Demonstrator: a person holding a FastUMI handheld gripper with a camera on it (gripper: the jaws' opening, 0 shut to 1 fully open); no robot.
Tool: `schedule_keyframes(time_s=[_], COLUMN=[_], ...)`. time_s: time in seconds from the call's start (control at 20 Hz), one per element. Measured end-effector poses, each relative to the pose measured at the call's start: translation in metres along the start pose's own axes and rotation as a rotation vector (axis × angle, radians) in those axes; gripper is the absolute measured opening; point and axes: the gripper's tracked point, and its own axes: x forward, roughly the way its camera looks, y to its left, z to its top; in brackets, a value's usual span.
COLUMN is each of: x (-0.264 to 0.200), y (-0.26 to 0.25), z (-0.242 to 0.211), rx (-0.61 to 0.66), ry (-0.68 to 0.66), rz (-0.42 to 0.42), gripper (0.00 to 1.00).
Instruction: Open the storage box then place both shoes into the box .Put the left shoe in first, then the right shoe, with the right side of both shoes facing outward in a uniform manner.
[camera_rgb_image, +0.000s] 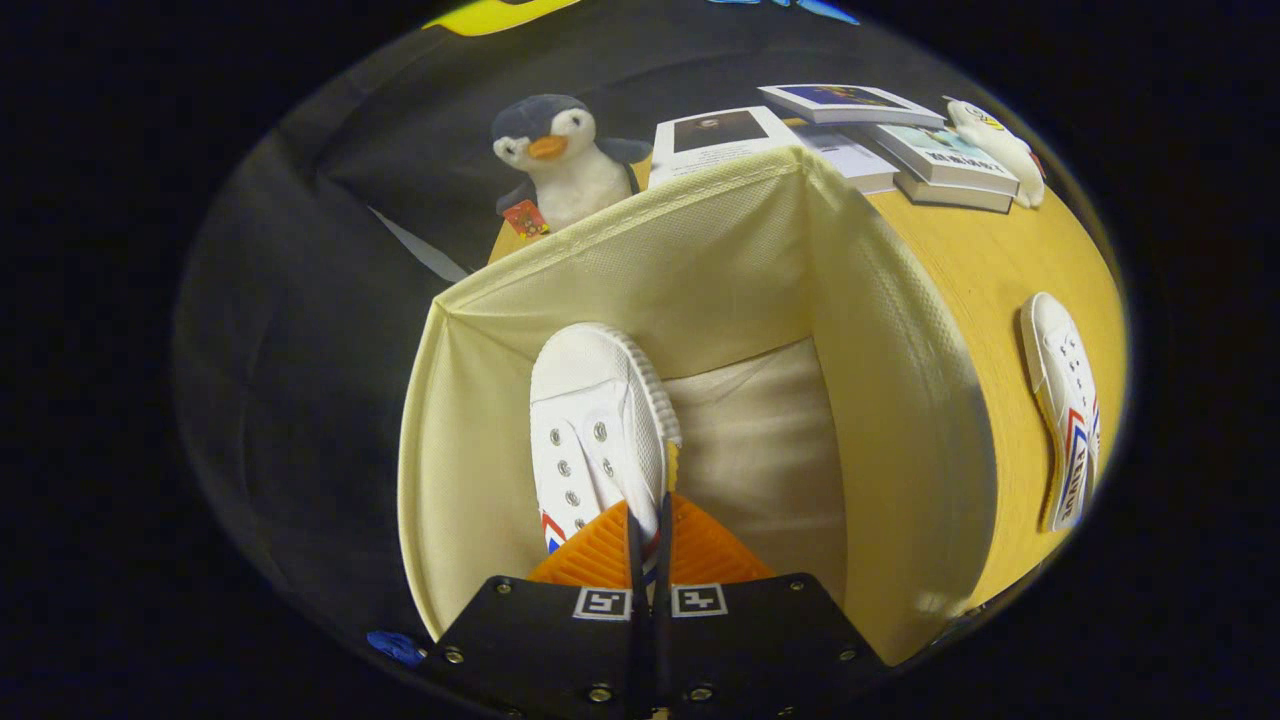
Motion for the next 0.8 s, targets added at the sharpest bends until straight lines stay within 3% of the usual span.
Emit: schedule_keyframes(time_s=[0.1, 0.15, 0.2, 0.3, 0.4, 0.45, 0.6, 0.65, 0.8], x=[0.002, 0.000, -0.001, -0.013, -0.025, -0.034, -0.060, -0.071, -0.103], y=[-0.002, 0.001, 0.006, 0.027, 0.032, 0.030, 0.032, 0.032, 0.017], z=[-0.004, -0.005, -0.005, 0.003, 0.011, 0.013, 0.020, 0.023, 0.038], rx=[-0.025, -0.042, -0.048, -0.031, -0.015, -0.018, -0.038, -0.046, -0.096], ry=[0.017, 0.016, 0.018, -0.001, -0.025, -0.041, -0.083, -0.095, -0.151], rz=[-0.018, -0.003, 0.038, 0.161, 0.225, 0.238, 0.308, 0.332, 0.342], gripper=[0.03, 0.03, 0.09, 0.31, 0.74, 0.87, 0.86, 0.93, 0.94])
